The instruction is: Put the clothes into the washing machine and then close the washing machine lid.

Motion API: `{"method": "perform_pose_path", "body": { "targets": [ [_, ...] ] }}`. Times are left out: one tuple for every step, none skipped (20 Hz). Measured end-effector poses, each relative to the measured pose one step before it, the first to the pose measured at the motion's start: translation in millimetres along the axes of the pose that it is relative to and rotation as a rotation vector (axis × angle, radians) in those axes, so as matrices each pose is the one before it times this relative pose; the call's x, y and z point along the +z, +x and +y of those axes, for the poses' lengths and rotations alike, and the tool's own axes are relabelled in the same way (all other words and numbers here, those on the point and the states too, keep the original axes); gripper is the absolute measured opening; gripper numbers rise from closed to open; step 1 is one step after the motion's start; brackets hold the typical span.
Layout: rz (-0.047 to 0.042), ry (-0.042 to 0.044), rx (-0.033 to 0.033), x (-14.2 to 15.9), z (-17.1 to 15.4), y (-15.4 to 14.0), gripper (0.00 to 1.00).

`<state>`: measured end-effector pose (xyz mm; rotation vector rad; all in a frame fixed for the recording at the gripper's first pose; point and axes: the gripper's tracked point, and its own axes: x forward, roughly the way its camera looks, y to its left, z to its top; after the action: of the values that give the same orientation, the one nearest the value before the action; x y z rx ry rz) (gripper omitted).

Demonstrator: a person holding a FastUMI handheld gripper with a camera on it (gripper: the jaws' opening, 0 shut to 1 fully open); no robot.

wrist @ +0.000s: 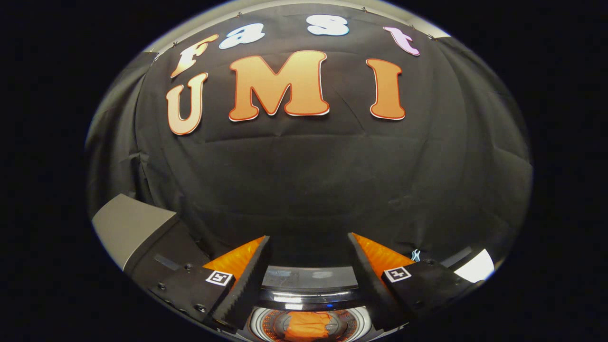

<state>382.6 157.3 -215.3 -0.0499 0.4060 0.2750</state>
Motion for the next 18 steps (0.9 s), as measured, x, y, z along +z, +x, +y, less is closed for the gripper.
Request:
{"method": "perform_pose_path", "body": {
  "targets": [
    [0.00368,0.0028,0.00385,-5.23,0.94,-5.03,1.0],
    [0.0023,0.00505,0.00297,-4.77,0.57,-6.22,0.99],
    [0.00192,0.0044,-0.00116,-5.83,0.29,-6.72,0.99],
    [-0.00083,0.00175,-0.00597,-7.51,-1.15,-5.52,0.99],
    [0.00528,-0.00311,-0.00287,-9.16,-0.06,-6.89,0.99],
    [0.01065,-0.00116,-0.00277,-11.99,1.07,-8.45,0.98],
    [0.01951,0.00055,-0.00585,-13.56,-0.86,-8.69,0.98],
    [0.00578,0.00349,-0.00211,-9.38,-1.83,-7.8,0.98],
    [-0.01837,0.00914,-0.00484,-3.0,-2.26,-9.03,0.98],
    [-0.01893,-0.00128,-0.00687,-1.07,-3.11,-10.11,0.98],
    [-0.01342,-0.00539,-0.01404,1.1,-5.49,-9.75,0.98],
    [-0.00706,-0.00186,-0.00869,1.47,-5.62,-8.24,0.98],
    [-0.0123,0.01025,-0.00417,3.48,-3.34,-5.3,0.98],
    [-0.00303,0.0104,0.00023,0.44,-1.37,-3.22,0.98],
    [0.00371,0.00701,-0.00089,-1.74,-1.17,-2.97,0.98],
    [-0.00207,0.0055,-0.00475,-0.6,-2.37,-2.08,0.98],
    [-0.00329,0.00172,-0.00496,-0.44,-1.99,-1.1,0.98],
    [-0.00059,-0.00091,-0.00487,0.04,-1.93,-1.57,0.98]
  ]
}}
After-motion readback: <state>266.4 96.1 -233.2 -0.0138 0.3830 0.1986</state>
